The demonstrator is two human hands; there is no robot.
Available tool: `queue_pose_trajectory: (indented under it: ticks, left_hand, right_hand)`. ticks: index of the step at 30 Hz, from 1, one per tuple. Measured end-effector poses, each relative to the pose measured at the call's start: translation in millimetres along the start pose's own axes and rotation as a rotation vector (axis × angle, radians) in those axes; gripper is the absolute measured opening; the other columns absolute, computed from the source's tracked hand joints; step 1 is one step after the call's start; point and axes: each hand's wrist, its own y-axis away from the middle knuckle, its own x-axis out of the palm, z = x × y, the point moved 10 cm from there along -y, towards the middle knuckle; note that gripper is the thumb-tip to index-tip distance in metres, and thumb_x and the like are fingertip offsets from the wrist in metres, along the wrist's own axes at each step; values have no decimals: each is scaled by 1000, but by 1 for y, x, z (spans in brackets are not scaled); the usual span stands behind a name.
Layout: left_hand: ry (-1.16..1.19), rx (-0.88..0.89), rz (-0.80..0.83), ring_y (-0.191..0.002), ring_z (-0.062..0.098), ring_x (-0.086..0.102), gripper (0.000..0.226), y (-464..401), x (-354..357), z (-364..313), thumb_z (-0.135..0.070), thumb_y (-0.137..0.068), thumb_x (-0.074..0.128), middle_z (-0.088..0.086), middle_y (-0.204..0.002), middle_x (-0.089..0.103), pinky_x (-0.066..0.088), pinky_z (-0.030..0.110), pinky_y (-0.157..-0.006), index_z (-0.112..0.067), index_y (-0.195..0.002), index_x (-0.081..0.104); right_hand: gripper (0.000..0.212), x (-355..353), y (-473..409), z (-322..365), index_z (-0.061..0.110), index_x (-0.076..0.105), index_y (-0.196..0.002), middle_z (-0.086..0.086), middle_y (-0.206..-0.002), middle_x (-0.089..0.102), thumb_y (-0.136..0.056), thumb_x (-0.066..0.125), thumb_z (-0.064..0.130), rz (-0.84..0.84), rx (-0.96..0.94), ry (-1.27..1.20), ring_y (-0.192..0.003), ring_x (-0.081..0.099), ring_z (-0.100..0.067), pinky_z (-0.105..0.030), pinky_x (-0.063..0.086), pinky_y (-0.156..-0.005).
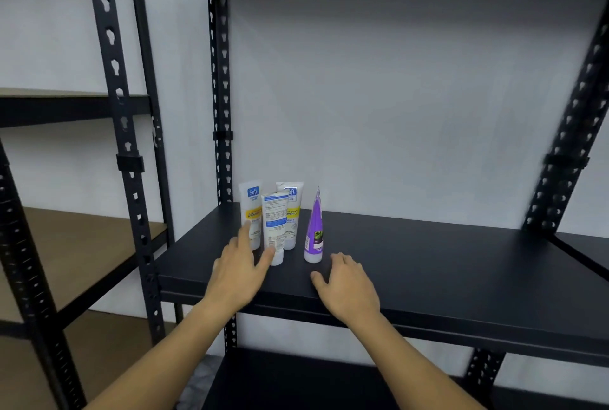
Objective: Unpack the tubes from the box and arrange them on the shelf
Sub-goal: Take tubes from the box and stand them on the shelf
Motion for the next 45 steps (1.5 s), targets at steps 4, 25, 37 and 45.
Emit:
queue_pose_trajectory:
  ticks: [4,25,37,45]
  left_hand:
    - [-422,-11,207,-148,24,23,64,28,22,14,-56,-100,28,8,-159,30,11,45,-121,-20,-153,30]
    - [-398,36,512,-151,27,9,61,226,144,86,-41,-99,40,7,-163,15,10,43,-124,-25,-155,21]
    - [-387,-43,893,-137,24,35,50,331,251,146,-35,-97,49,1,-152,37,36,40,-111,-28,-146,38]
    - [-383,-121,1064,-136,25,38,57,366,298,168,-30,-96,57,5,-149,36,45,42,-105,-26,-147,34]
  right_hand:
    - [62,5,21,-4,15,30,-155,-4,-163,26,-105,22,50,-19,-56,198,-152,19,-22,-42,13,-123]
    - [51,104,195,-81,28,45,-145,5,-153,41,-96,47,43,143,-104,118,-143,34,-17,-38,22,-122]
    - [41,238,259,-167,23,59,-131,-3,-129,62,-92,61,38,604,210,-5,-114,59,-22,-37,49,-96]
    - [41,276,281,-206,21,58,-126,-8,-125,61,-87,65,30,803,302,39,-109,60,-25,-38,53,-90]
